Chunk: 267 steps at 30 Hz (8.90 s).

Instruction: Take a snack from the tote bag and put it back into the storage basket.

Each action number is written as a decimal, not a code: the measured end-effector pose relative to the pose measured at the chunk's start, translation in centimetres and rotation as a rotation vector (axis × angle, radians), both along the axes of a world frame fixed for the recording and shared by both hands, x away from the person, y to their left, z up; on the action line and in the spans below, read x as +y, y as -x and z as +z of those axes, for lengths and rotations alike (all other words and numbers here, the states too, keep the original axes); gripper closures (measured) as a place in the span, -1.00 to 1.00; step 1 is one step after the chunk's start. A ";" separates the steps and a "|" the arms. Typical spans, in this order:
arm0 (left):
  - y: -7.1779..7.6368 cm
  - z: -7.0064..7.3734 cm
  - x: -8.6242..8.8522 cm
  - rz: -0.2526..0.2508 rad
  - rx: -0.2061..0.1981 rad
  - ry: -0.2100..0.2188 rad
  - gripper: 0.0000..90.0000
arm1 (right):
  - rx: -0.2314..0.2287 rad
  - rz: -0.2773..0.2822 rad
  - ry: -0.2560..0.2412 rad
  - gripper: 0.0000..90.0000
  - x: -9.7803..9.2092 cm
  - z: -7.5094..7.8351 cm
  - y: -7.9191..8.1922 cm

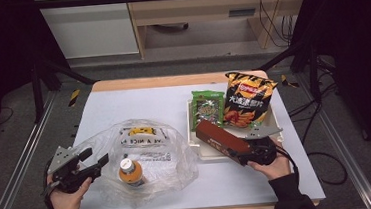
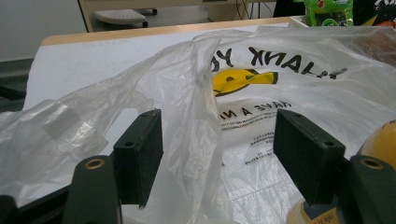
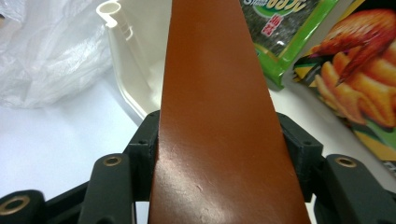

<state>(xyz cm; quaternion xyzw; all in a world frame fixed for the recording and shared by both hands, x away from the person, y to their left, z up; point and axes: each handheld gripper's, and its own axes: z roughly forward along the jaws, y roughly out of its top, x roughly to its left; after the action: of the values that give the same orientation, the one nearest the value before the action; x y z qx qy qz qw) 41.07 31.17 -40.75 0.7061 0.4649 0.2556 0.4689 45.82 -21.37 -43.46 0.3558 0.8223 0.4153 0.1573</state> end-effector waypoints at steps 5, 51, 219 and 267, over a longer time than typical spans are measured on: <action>0.0 0.0 0.0 -0.002 0.001 -0.002 -0.27 | 0.037 -0.018 -0.006 -0.03 0.2 -0.9 -0.5; 0.1 -0.4 0.1 0.000 0.016 0.002 -0.28 | -0.014 -0.338 0.032 0.02 -2.6 0.5 2.3; -0.4 0.7 -10.1 -0.194 0.006 -0.055 -0.45 | -0.225 -0.125 -0.231 -0.09 4.2 3.3 3.6; 0.7 -3.7 -1.0 -0.022 0.060 -0.070 -0.18 | -0.181 0.194 -0.261 -0.18 20.0 3.9 3.5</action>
<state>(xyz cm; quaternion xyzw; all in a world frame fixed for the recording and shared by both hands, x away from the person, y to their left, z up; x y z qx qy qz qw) 40.42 30.20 -44.43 0.7344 0.4620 0.2451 0.4325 42.29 -1.39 -39.56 0.2535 0.7745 0.5619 0.1422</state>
